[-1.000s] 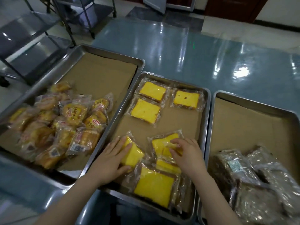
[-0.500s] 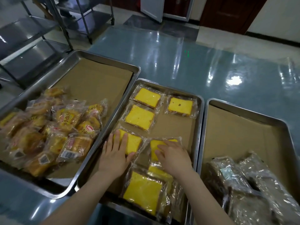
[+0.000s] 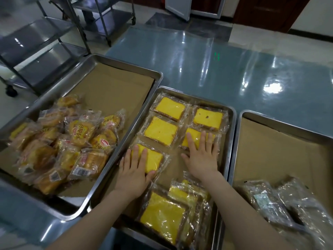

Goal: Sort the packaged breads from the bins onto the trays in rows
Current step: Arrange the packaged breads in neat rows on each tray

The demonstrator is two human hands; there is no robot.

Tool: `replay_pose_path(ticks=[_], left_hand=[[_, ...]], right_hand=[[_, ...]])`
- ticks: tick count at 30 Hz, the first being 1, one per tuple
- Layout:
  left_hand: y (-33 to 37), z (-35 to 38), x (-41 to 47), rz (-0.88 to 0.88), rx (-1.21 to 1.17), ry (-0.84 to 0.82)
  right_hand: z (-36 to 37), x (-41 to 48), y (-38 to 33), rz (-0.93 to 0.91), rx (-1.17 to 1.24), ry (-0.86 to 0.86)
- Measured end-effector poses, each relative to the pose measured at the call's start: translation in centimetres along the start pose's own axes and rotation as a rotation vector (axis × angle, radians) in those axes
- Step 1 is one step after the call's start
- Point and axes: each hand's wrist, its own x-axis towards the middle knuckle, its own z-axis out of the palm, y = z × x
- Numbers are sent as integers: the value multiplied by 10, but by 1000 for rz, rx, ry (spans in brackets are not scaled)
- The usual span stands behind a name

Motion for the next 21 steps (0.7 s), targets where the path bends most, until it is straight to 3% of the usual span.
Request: replay_pose_path(ticks=[10, 16, 19, 21], left_hand=[[2, 2, 1, 6, 7, 48], [1, -5, -1, 32, -14, 55], [1, -23, 1, 28, -110, 28], [0, -34, -4, 43, -157, 99]], right_hand=[[-7, 3, -4, 12, 34, -60], [-23, -38, 4, 160, 367, 219], [-22, -70, 10, 196, 460, 19], [-21, -86, 11, 170, 467, -36]])
